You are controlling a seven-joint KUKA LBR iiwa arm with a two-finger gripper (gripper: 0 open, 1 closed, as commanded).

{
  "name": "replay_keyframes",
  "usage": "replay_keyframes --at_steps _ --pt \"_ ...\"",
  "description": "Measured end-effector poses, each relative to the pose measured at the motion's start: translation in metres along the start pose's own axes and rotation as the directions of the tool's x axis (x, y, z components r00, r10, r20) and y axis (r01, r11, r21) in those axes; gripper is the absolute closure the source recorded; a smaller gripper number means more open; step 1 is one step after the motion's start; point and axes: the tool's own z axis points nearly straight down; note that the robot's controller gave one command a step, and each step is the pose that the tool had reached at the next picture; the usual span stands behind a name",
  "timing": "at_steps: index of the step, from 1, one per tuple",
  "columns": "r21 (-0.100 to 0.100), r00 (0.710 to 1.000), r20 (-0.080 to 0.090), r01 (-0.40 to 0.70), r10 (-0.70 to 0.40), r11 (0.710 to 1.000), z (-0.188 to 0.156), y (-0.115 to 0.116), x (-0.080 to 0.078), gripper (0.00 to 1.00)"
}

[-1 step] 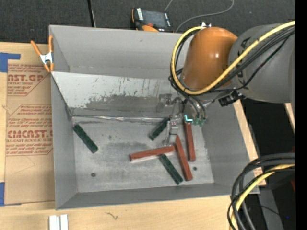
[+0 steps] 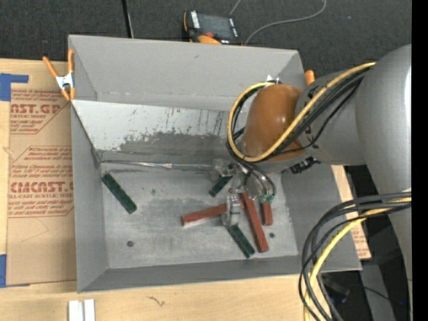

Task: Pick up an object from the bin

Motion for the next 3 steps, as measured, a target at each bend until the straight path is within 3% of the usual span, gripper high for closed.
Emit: replay_keyframes --at_steps 1,2,3 --pt "-0.003 1.0 0.006 0.005 -0.005 1.0 -0.004 0.047 0.026 0.0" --pt "-0.002 1.0 0.008 0.002 -0.002 1.0 -0.004 0.044 0.025 1.0" --pt "0.003 0.986 0.018 0.166 -0.166 0.986 -0.189 0.036 0.032 1.0"
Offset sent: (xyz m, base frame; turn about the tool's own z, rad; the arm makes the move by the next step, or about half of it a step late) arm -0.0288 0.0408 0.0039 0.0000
